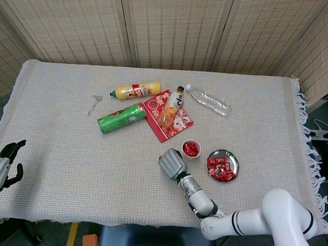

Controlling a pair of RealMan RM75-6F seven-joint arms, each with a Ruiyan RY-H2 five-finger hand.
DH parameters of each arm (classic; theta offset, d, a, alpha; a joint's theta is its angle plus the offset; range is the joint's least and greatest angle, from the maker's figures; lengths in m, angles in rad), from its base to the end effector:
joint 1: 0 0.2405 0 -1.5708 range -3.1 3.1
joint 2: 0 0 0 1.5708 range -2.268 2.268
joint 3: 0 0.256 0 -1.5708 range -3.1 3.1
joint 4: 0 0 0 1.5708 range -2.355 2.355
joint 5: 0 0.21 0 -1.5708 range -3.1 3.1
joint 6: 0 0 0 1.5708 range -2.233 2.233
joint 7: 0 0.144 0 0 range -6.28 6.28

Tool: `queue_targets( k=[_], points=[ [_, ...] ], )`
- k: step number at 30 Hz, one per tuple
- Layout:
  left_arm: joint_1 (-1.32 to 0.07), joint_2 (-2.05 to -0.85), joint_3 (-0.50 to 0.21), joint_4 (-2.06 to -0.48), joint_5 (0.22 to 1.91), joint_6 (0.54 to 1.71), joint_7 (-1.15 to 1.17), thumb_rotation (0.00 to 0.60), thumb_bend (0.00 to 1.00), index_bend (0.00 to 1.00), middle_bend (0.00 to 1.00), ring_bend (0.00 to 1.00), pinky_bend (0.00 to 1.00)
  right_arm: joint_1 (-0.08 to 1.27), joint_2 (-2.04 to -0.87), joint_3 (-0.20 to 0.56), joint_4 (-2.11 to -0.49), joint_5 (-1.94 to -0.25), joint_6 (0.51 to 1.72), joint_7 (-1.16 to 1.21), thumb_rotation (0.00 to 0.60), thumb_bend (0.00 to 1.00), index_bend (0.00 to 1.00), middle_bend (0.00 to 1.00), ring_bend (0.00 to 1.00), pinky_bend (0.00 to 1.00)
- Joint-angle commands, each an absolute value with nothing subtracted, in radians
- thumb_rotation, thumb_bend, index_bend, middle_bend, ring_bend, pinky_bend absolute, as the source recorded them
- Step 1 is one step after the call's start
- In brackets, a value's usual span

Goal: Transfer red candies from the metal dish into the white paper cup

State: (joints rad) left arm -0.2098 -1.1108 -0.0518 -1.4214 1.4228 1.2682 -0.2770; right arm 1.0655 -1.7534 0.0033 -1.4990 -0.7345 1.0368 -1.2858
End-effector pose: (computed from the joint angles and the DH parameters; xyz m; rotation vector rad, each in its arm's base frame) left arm -0.3481 0.2260 0.1650 -1.4054 -1.0785 -0.8805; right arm -0.0775 -0.3136 -0.0974 2.2047 -0.1092 0.3708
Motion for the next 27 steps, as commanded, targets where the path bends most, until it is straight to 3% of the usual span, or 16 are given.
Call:
queue_targets(
  k=[1, 9, 12, 18, 27],
  points=[
    [-0.209, -1.11, -0.052, -1.42, 1.423, 1.269, -0.281, 0.6, 0.71, 0.03, 0.1, 0.06, 0.28, 1.069, -1.766, 0.001, -1.479, -0.727, 1.027, -1.283, 0.516, 0.18, 0.48, 0.91, 0.86, 1.0],
    [-0.207, -1.107, -0.051, -1.42, 1.428, 1.273, -0.289, 0.6, 0.72, 0.03, 0.1, 0.06, 0.28, 1.075, -1.785, 0.002, -1.445, -0.724, 1.014, -1.269, 0.516, 0.24, 0.51, 0.91, 0.87, 1.0],
    [-0.207, -1.106, -0.051, -1.419, 1.427, 1.274, -0.29, 0.6, 0.79, 0.03, 0.1, 0.06, 0.28, 1.076, -1.791, 0.001, -1.435, -0.725, 1.01, -1.263, 0.519, 0.24, 0.53, 0.92, 0.87, 1.0],
    [-0.206, -1.105, -0.051, -1.418, 1.427, 1.276, -0.294, 0.6, 0.88, 0.03, 0.1, 0.06, 0.28, 1.075, -1.794, 0.001, -1.432, -0.735, 1.009, -1.25, 0.599, 0.27, 0.57, 0.93, 0.88, 1.0],
    [-0.202, -1.108, -0.051, -1.418, 1.433, 1.288, -0.291, 0.6, 0.88, 0.03, 0.1, 0.06, 0.28, 1.038, -1.683, 0.058, -1.588, -0.822, 1.073, -1.113, 0.6, 0.28, 0.57, 0.93, 0.88, 1.0]
  ],
)
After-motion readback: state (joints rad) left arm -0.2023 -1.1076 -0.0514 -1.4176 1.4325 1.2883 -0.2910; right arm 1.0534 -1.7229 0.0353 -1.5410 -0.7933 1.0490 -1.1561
